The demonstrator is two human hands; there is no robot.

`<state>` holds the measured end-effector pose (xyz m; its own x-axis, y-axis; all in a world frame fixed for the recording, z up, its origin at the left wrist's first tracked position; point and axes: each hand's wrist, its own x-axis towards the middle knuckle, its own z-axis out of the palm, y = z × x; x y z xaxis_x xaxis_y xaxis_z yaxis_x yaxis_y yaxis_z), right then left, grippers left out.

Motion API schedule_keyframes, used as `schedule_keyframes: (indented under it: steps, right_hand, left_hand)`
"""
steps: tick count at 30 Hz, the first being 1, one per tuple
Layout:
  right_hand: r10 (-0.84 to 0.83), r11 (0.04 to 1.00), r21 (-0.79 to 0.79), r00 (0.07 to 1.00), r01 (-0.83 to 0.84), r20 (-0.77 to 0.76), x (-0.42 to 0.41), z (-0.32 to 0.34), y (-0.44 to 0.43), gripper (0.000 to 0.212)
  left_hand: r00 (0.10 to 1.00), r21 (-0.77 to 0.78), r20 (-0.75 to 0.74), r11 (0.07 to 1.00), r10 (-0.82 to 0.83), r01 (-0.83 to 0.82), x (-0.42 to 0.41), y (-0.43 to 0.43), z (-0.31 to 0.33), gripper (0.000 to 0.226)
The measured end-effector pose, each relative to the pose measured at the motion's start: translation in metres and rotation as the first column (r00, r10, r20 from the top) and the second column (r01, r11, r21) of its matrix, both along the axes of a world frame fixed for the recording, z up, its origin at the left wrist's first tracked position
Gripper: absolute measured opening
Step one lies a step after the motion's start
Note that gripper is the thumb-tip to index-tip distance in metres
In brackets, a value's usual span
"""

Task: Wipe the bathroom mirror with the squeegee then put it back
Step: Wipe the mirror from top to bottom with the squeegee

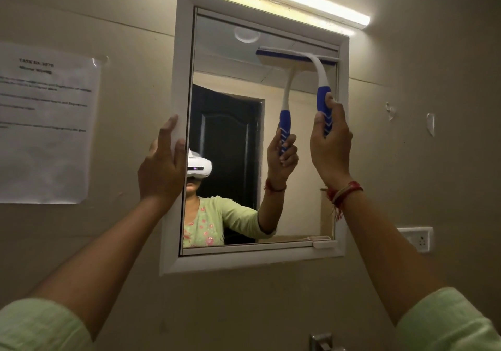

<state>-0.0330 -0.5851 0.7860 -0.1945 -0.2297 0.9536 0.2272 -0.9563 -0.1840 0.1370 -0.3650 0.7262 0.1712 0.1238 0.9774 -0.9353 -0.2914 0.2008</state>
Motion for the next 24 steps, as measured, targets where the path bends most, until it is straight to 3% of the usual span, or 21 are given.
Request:
schedule_keyframes:
  steps: [5,13,20,24]
  right_hand:
    - [-0.035,0.999,0.004,0.999,0.035,-0.019,-0.001,0.01,-0.001,0.038]
    - [-0.024,1.0,0.018,0.999,0.024,-0.027,0.005,-0.054,-0.009,0.042]
    - [-0.032,0.999,0.017,0.999,0.032,-0.006,0.007,-0.025,-0.006,0.041]
    - [-0.008,0.999,0.031,1.0,0.009,-0.024,0.011,-0.053,-0.007,0.042]
  left_hand:
    - [1.0,0.0,0.002,1.0,0.005,-0.005,-0.003,0.0,0.0,0.04]
    - [1.0,-0.004,-0.001,1.0,0.017,-0.017,-0.004,0.001,0.001,0.041]
    - [1.0,0.004,0.002,1.0,0.009,-0.009,-0.002,0.0,0.0,0.041]
    - [1.0,0.002,-0.02,1.0,0.023,-0.023,-0.001,0.0,0.0,0.04]
